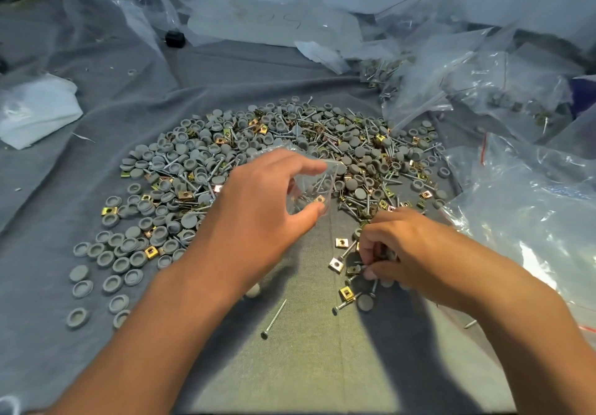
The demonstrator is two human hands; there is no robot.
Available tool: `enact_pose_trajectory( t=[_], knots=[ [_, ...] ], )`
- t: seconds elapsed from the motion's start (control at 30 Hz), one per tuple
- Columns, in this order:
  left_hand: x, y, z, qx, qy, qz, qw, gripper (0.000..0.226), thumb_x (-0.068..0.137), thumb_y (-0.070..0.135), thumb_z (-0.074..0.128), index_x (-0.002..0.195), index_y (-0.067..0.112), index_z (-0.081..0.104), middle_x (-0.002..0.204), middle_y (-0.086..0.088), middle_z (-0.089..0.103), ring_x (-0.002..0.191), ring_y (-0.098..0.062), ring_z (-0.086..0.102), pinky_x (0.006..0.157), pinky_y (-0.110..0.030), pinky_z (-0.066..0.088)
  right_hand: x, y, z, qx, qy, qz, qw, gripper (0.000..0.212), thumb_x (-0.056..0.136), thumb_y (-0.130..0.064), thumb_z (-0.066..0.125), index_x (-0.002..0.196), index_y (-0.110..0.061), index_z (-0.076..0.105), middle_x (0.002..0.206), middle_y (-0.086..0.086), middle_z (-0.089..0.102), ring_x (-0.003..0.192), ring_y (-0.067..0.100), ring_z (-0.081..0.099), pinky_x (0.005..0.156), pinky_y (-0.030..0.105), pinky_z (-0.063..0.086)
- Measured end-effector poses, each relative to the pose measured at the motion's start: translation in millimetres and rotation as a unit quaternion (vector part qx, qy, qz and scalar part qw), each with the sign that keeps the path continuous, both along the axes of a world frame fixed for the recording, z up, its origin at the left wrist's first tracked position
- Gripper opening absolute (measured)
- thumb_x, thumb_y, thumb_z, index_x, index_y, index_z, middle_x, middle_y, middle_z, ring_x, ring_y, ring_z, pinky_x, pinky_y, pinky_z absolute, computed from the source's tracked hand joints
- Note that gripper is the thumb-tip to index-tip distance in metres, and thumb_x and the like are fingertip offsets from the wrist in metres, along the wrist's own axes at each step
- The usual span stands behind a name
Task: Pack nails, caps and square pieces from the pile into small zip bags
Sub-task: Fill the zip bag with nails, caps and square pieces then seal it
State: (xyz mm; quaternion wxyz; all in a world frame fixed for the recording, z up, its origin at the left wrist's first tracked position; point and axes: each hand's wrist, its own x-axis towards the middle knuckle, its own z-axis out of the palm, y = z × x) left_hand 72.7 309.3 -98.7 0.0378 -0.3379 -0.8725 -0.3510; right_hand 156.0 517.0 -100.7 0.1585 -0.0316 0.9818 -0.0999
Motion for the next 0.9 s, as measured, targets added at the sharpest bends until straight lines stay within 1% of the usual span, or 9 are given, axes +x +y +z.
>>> enact_pose_trajectory(
  t=[0.1,0.27,0.37,0.43,0.5,0.6,0.73,0.87,0.9],
  knots=[
    [0.1,0.3,-0.6,-0.006,0.004,0.001,1.0,0.049,0.08,0.035,0.079,0.126,0.032,0.064,0.112,0.023,0.061,0.084,0.008,0.056,0.088,-0.001,0.038,0.1,0.5,2.1,-0.01,0.011,-0.013,1.0,0.024,0.094,-0.029,0.069,0.082,-0.037,0.05,0.083,-0.015,0.056,0.064,-0.003,0.053,0.062,0.026,0.053],
    [-0.1,1.0,-1.8,-0.009,0.006,0.002,1.0,0.049,0.081,0.037,0.078,0.127,0.033,0.063,0.112,0.025,0.06,0.085,0.008,0.056,0.087,-0.001,0.039,0.4,1.7,-0.6,-0.007,0.004,-0.011,1.0,0.019,0.095,-0.032,0.067,0.087,-0.038,0.051,0.078,-0.016,0.062,0.061,-0.004,0.057,0.061,0.022,0.052],
    [-0.2,0.8,-2.0,-0.005,0.007,0.002,1.0,0.049,0.081,0.036,0.079,0.126,0.033,0.063,0.111,0.024,0.061,0.085,0.007,0.057,0.085,-0.001,0.038,-0.4,3.8,-2.3,-0.092,-0.016,-0.022,0.995,0.011,0.098,-0.029,0.064,0.094,-0.036,0.056,0.075,-0.017,0.066,0.062,-0.006,0.06,0.06,0.017,0.049],
    [-0.6,0.4,-1.7,-0.005,0.007,0.003,1.0,0.049,0.08,0.037,0.079,0.126,0.033,0.063,0.11,0.024,0.061,0.085,0.006,0.057,0.085,-0.001,0.039,-0.7,7.7,0.1,-0.139,-0.013,-0.031,0.99,0.004,0.098,-0.033,0.063,0.1,-0.036,0.062,0.084,-0.029,0.065,0.069,-0.008,0.061,0.061,0.015,0.047],
    [-0.9,0.1,-1.5,-0.004,0.009,0.002,1.0,0.049,0.081,0.036,0.079,0.126,0.032,0.064,0.111,0.024,0.061,0.085,0.006,0.057,0.085,-0.002,0.04,-1.6,10.7,2.3,-0.147,0.027,-0.024,0.988,0.009,0.096,-0.044,0.056,0.099,-0.039,0.064,0.092,-0.035,0.06,0.081,-0.006,0.059,0.063,0.015,0.042],
    [-0.3,1.1,-2.1,-0.004,0.012,-0.003,1.0,0.048,0.08,0.033,0.08,0.126,0.03,0.064,0.112,0.026,0.058,0.085,0.012,0.053,0.087,-0.004,0.04,-5.1,4.9,2.9,-0.21,0.143,-0.04,0.966,0.027,0.091,-0.054,0.044,0.094,-0.036,0.063,0.089,-0.022,0.061,0.088,0.0,0.057,0.068,0.015,0.04],
    [0.8,4.1,-4.5,0.005,0.011,-0.011,1.0,0.049,0.079,0.029,0.082,0.125,0.028,0.066,0.113,0.023,0.06,0.086,0.017,0.047,0.093,-0.014,0.042,-9.9,-13.8,0.4,-0.208,0.319,-0.038,0.924,0.021,0.096,-0.034,0.057,0.103,-0.021,0.072,0.091,-0.016,0.067,0.084,-0.001,0.061,0.073,0.01,0.042],
    [1.2,5.3,-6.1,0.01,0.008,-0.019,1.0,0.048,0.078,0.023,0.082,0.123,0.025,0.068,0.114,0.017,0.065,0.086,0.016,0.048,0.092,-0.013,0.043,-8.2,-23.8,-3.1,-0.115,0.406,-0.001,0.907,0.021,0.096,-0.027,0.065,0.109,-0.016,0.076,0.094,-0.003,0.071,0.084,0.02,0.064,0.075,0.036,0.053],
    [1.2,5.4,-5.9,0.008,0.008,-0.02,1.0,0.048,0.078,0.024,0.08,0.124,0.025,0.067,0.114,0.017,0.065,0.087,0.016,0.048,0.092,-0.013,0.044,-7.8,-25.5,-4.0,-0.116,0.411,-0.002,0.904,0.021,0.096,-0.027,0.066,0.111,-0.017,0.075,0.093,-0.004,0.071,0.083,0.02,0.064,0.074,0.038,0.054]
  ],
)
